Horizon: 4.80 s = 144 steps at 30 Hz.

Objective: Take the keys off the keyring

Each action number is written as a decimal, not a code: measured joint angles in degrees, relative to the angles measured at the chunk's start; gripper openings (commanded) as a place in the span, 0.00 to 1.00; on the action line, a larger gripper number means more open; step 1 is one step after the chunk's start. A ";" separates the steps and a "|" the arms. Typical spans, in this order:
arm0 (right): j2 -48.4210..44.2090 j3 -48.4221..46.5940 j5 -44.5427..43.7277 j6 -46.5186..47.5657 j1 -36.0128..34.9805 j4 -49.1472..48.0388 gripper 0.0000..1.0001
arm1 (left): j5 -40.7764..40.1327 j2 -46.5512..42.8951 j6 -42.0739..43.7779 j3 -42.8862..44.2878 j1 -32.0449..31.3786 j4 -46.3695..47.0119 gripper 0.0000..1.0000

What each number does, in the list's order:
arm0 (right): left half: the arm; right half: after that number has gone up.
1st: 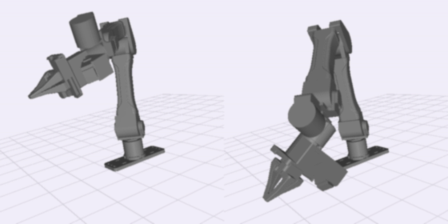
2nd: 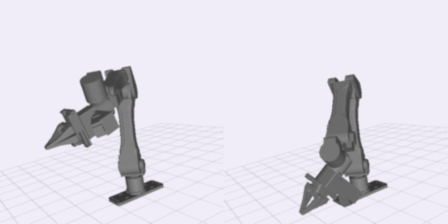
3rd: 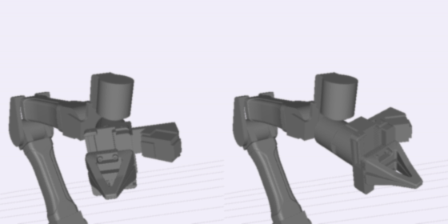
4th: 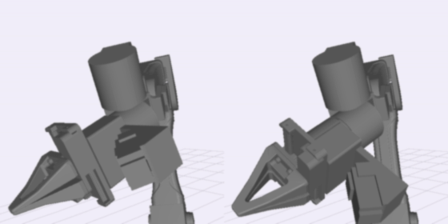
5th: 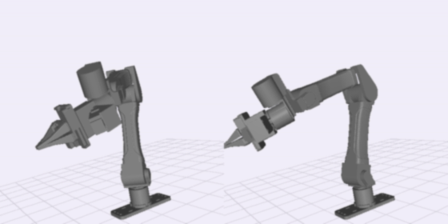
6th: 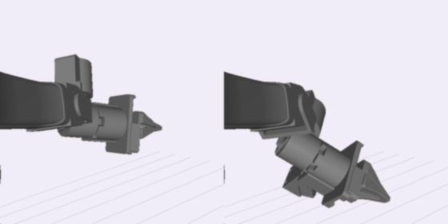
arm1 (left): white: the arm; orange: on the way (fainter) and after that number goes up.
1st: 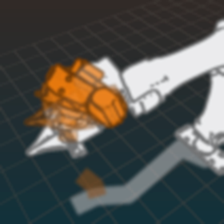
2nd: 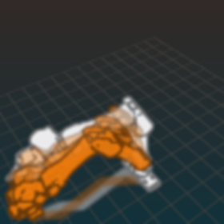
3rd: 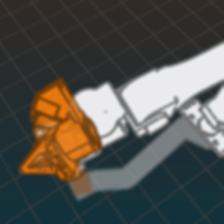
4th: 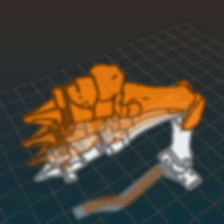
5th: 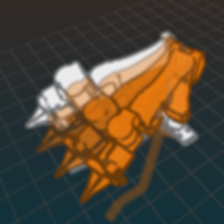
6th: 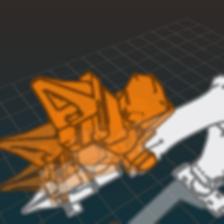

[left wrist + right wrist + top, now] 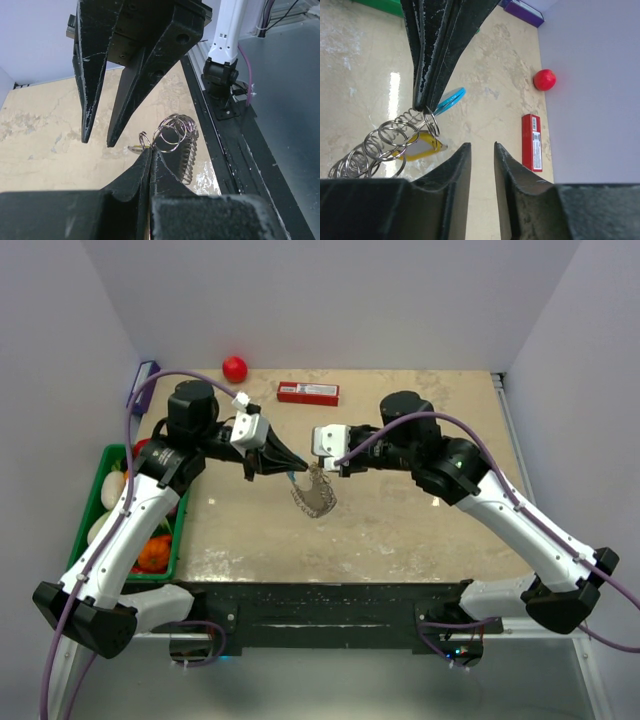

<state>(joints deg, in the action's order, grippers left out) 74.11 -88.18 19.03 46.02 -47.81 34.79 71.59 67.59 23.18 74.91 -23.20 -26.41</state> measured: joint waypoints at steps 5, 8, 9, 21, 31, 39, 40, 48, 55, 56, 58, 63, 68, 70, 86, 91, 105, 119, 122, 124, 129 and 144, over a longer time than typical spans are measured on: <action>-0.04 -0.28 0.02 0.48 0.00 1.22 0.34 | 0.92 0.00 -0.02 0.00 0.44 -0.07 0.00; -0.37 -0.50 0.04 0.55 0.00 1.84 0.31 | 1.20 0.00 -0.02 0.00 0.70 -0.07 0.00; -0.46 -0.70 0.07 0.57 0.00 1.90 0.30 | 1.25 0.00 -0.02 0.00 0.74 -0.07 0.00; -1.27 -5.38 9.31 0.63 0.66 6.71 0.19 | 3.26 0.00 1.53 0.00 1.11 -1.55 0.00; -0.31 -5.92 18.14 -0.15 1.84 9.33 0.22 | 7.21 0.00 7.48 1.01 1.25 -6.71 0.00; 1.84 -5.95 21.73 -2.38 2.32 9.38 0.23 | 8.11 0.07 8.94 1.49 1.36 -8.11 0.00; 2.01 -5.95 22.29 -2.60 2.45 9.35 0.23 | 8.13 0.07 9.03 1.49 1.36 -8.24 0.00; 2.08 -5.95 24.35 -4.17 2.89 9.09 0.24 | 8.20 0.07 9.07 1.49 1.44 -8.52 0.00; 2.08 -5.95 25.62 -4.50 2.89 9.09 0.26 | 8.20 0.07 9.20 1.49 1.44 -8.52 0.00; 2.08 -5.95 25.66 -4.50 2.89 9.09 0.26 | 8.20 0.07 9.22 1.49 1.44 -8.52 0.00; 2.08 -5.95 25.70 -4.66 2.89 9.01 0.25 | 8.20 0.07 9.22 1.49 1.44 -8.52 0.00; 2.38 -5.95 25.70 -5.14 2.93 8.76 0.23 | 8.20 0.07 9.25 1.49 1.44 -8.52 0.00; 3.17 -5.95 25.70 -5.53 2.93 8.00 0.19 | 8.22 0.07 9.27 1.49 1.49 -8.52 0.00; 3.45 -5.95 25.70 -5.64 2.93 7.91 0.11 | 8.28 0.07 9.27 1.49 1.51 -8.52 0.00; 3.58 -5.97 22.93 -6.64 2.97 8.04 0.00 | 5.27 0.07 7.19 1.49 1.75 -6.05 0.32; 3.58 -5.99 19.45 -6.60 2.97 8.26 0.00 | 2.29 0.07 4.79 1.42 1.77 -3.52 0.41; 6.97 -7.39 5.33 -5.97 0.26 8.55 0.00 | -7.52 0.42 -2.56 -0.79 1.73 3.45 0.38; 11.13 -14.60 -6.69 -4.11 -2.05 12.63 0.00 | -13.99 1.42 -2.43 -0.79 0.04 2.91 0.29; 11.13 -16.00 -7.61 -3.78 -2.05 14.10 0.00 | -14.62 1.77 -2.03 -0.79 -0.46 2.82 0.28; 11.13 -16.15 -7.82 -3.58 -2.12 14.56 0.00 | -15.10 2.03 -1.95 -0.79 -0.59 2.73 0.28; 11.13 -16.15 -8.26 -3.30 -2.56 15.10 0.00 | -15.26 2.16 -2.01 -0.79 -0.61 2.78 0.27; 11.13 -15.32 -8.59 -3.02 -3.19 15.02 0.00 | -15.21 2.16 -2.27 -0.79 -0.61 2.86 0.25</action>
<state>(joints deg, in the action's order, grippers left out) 85.23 -103.50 10.44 43.00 -51.00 49.80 56.38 69.76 20.91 74.13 -23.81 -23.55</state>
